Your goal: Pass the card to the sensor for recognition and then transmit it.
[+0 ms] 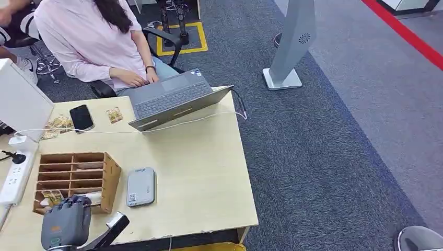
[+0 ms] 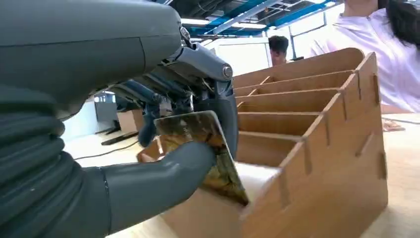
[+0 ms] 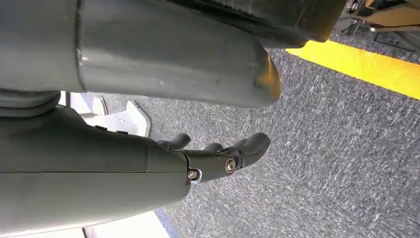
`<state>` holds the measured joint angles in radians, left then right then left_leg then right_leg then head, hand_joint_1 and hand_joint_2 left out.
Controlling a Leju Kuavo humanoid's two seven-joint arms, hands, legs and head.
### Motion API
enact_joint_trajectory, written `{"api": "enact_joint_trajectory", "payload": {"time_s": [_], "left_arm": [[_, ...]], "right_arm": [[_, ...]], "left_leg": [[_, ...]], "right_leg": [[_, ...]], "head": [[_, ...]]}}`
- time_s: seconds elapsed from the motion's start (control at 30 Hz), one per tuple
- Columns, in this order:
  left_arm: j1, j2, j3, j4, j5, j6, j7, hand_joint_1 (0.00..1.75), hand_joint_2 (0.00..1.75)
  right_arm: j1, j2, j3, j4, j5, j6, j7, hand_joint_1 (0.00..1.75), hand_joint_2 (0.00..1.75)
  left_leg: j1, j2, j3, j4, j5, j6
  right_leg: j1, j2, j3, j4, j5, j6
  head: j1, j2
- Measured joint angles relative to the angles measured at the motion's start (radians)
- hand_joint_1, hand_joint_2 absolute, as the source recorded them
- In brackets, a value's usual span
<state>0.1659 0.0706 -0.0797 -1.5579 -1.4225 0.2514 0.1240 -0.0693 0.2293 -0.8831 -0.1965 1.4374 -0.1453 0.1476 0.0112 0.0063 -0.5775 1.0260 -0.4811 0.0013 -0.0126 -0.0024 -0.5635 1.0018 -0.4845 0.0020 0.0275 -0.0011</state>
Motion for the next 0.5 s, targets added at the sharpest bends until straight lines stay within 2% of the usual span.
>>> {"api": "enact_joint_trajectory", "payload": {"time_s": [0.5], "left_arm": [[-0.018, 0.0, 0.0, 0.006, 0.018, 0.005, -0.021, 1.75, 1.75]], "right_arm": [[0.0, 0.0, 0.0, 0.0, 0.0, 0.002, -0.005, 0.0, 0.0]], "left_leg": [[0.0, 0.0, 0.0, 0.0, 0.0, 0.0]], "right_leg": [[0.0, 0.0, 0.0, 0.0, 0.0, 0.0]], "head": [[0.0, 0.0]]}}
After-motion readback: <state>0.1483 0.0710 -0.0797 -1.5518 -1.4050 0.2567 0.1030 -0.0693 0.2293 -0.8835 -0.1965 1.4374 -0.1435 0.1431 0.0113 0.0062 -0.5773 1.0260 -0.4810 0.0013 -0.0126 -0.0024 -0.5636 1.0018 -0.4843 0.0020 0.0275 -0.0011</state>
